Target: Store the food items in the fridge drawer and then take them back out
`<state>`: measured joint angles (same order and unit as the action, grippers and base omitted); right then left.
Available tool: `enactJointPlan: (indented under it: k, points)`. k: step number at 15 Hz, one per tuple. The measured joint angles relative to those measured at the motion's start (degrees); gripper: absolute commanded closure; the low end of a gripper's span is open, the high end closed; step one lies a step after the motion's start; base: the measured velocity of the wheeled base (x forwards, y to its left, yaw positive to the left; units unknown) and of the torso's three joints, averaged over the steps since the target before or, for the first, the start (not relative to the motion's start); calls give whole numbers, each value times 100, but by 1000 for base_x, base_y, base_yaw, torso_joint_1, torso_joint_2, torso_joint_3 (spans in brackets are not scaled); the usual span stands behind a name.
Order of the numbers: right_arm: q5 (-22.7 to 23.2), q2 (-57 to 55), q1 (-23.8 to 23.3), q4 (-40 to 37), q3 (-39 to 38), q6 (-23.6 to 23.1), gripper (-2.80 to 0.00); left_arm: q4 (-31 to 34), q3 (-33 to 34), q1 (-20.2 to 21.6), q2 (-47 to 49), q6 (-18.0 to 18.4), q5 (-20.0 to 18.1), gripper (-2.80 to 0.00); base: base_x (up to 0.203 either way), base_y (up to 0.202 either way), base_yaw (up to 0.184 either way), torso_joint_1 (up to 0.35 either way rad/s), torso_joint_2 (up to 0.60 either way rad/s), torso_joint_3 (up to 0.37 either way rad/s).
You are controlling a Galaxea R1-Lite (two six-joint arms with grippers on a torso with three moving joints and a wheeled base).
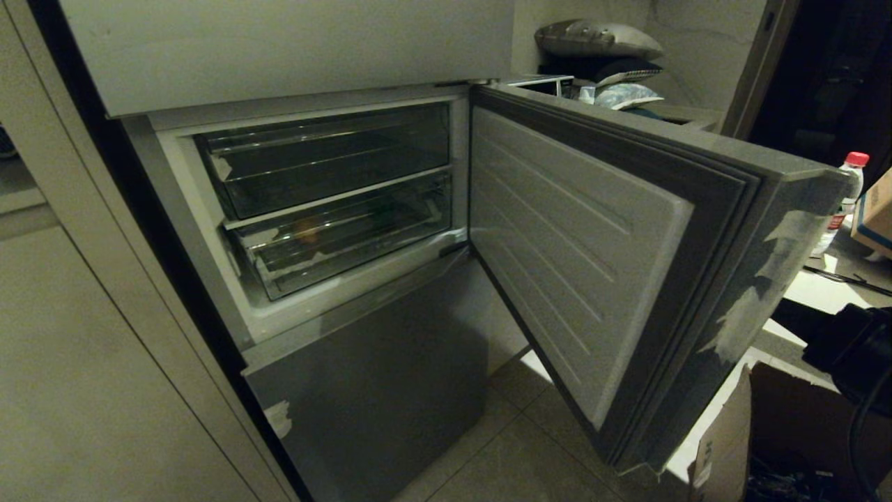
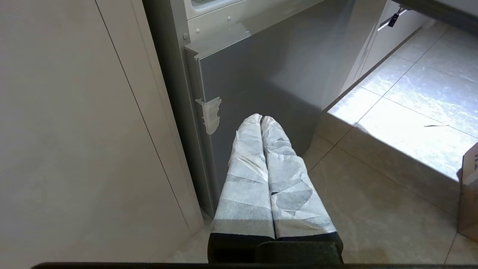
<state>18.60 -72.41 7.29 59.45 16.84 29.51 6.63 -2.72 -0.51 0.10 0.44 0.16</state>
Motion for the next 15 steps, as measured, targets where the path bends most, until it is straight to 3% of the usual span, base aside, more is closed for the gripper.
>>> enactJointPlan:
  k: [3,6,11,15]
  points:
    - [-1061,-135,1408,-3,191,-63,0,0,0,0,0,0,0,0,0,0,0,0,0,0]
    - [-1855,-689,2253,9,761,-96,0,0,0,0,0,0,0,0,0,0,0,0,0,0]
    - [-1763,-2036,2739,109,2309,-331,0,0,0,0,0,1,0,0,0,0,0,0,0,0]
    - [-1065,-3668,2823,847,3683,-736,0,0,0,2,0,0,-2,0,0,0,0,0,0,0]
